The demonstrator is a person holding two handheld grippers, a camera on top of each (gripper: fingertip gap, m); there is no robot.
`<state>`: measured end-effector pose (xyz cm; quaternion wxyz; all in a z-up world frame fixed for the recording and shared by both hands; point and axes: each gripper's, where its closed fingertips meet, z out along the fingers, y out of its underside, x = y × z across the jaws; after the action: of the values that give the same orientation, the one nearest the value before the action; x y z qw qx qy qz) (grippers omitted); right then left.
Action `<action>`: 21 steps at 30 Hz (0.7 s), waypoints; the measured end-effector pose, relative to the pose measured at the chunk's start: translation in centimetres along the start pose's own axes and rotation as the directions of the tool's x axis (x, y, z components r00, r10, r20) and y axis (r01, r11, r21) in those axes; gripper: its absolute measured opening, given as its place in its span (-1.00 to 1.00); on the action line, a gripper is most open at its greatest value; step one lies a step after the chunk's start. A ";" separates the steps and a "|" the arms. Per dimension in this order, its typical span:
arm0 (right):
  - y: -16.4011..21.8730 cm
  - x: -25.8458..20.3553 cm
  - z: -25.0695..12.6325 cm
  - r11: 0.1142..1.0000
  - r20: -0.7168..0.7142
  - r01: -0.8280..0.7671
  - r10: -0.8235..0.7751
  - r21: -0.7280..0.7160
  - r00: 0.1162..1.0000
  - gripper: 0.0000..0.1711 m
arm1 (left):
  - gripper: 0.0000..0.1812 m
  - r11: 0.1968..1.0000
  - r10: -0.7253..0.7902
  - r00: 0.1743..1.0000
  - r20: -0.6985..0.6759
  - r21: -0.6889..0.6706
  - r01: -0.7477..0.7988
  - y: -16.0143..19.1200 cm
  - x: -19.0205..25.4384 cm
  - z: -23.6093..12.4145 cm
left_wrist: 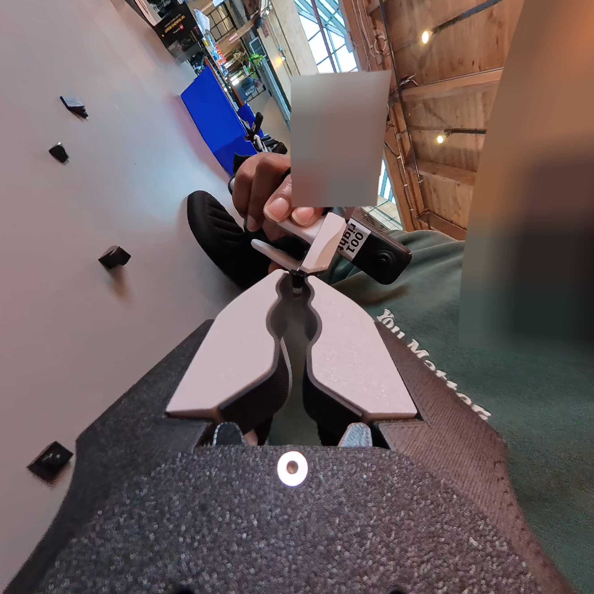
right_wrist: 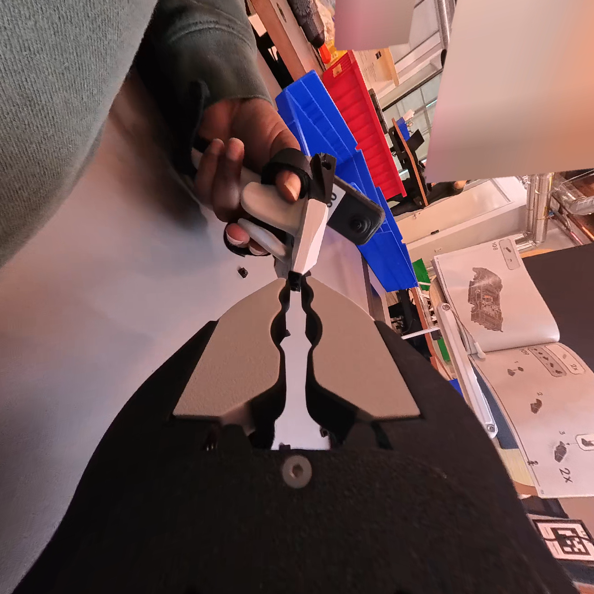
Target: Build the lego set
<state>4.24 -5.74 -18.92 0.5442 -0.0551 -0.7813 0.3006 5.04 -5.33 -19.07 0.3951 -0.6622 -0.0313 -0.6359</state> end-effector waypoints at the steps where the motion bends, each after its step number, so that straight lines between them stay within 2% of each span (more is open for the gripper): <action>1: 0.1 0.1 0.0 1.000 -0.006 -0.013 0.013 -0.001 1.000 -0.92 | -0.92 1.000 0.011 1.000 0.006 0.004 -0.011 -0.1 0.0 0.0; 6: 0.6 1.1 0.1 0.988 -0.033 -0.156 0.156 0.006 0.987 -0.92 | -0.90 0.997 0.068 0.997 0.030 0.037 -0.069 -1.2 0.0 -0.1; 9: 1.1 1.4 0.0 0.937 0.017 -0.346 0.346 0.049 0.938 -0.93 | -0.91 0.981 0.184 0.979 0.082 0.039 -0.188 -1.7 -0.2 0.1; 12: 1.5 1.8 -0.2 0.800 0.120 -0.596 0.586 0.075 0.802 -0.93 | -0.78 0.940 0.340 0.930 0.142 -0.036 -0.338 -1.9 -0.2 0.1; 15: 1.7 2.0 -0.4 0.593 0.253 -0.804 0.771 0.048 0.584 -0.93 | -0.76 0.855 0.519 0.829 0.208 -0.146 -0.498 -2.2 -0.6 0.2; 18: 1.4 2.4 -0.5 0.447 0.343 -0.894 0.836 0.025 0.428 -0.93 | -0.77 0.770 0.637 0.737 0.228 -0.244 -0.590 -2.6 -0.8 0.6; 21: 1.4 2.8 -0.6 0.371 0.363 -0.928 0.862 0.021 0.353 -0.93 | -0.87 0.721 0.689 0.698 0.196 -0.288 -0.631 -2.7 -0.3 1.0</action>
<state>3.31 -3.20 -17.20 0.1694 -0.3690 -0.6526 0.6397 4.28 -2.75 -17.93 0.5205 -0.7500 0.2156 -0.3466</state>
